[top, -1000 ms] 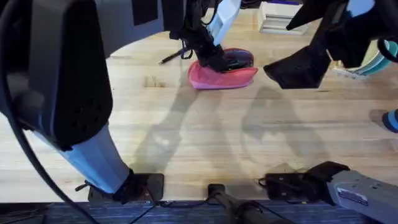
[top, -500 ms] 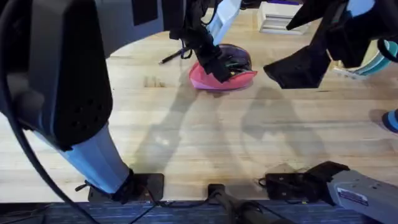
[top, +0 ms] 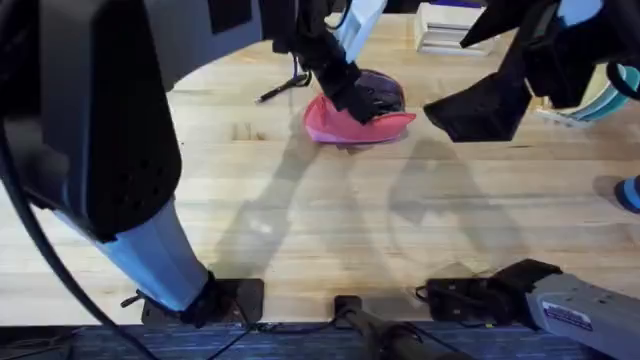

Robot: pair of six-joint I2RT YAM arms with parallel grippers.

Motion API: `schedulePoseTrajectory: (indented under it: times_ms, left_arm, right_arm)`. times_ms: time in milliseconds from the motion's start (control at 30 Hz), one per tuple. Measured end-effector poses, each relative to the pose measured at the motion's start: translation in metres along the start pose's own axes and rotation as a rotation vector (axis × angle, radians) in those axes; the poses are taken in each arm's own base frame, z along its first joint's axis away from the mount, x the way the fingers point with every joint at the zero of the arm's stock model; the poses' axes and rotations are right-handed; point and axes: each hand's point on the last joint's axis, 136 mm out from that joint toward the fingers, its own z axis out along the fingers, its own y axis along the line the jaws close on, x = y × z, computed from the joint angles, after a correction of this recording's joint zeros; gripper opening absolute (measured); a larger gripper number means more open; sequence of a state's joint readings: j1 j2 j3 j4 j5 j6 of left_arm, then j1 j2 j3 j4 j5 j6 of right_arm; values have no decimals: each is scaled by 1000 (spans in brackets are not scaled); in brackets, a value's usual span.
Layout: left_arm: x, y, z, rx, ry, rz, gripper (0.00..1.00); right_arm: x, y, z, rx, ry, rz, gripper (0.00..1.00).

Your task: Unzip the bag, pick up the pens from the table one at a time and place them inside, then zip the bag closed.

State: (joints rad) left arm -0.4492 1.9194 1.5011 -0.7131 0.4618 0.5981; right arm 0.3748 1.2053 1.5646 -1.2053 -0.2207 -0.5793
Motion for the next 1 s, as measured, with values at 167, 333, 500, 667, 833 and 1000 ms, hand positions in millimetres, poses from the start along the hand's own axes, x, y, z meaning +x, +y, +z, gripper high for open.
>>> schedulePoseTrajectory:
  times_ms: [167,333,500,667,833,1000]
  left_arm:
    - [-24,4,-18,-8,-41,6,994]
    - [-47,22,-42,-63,-104,19,994]
    - [-52,47,-70,-127,-150,3,993]
    - [-35,77,-90,-182,-159,-55,993]
    - [-17,101,-105,-223,-159,-110,993]
    - [-6,107,-110,-230,-148,-141,993]
  right_arm:
    - [0,0,0,1,0,0,997]
    - [0,-1,0,5,3,0,997]
    - [1,-1,0,6,4,0,997]
    - [1,-1,0,7,4,0,997]
    - [1,-1,0,7,4,0,997]
    - [1,-1,0,7,4,0,997]
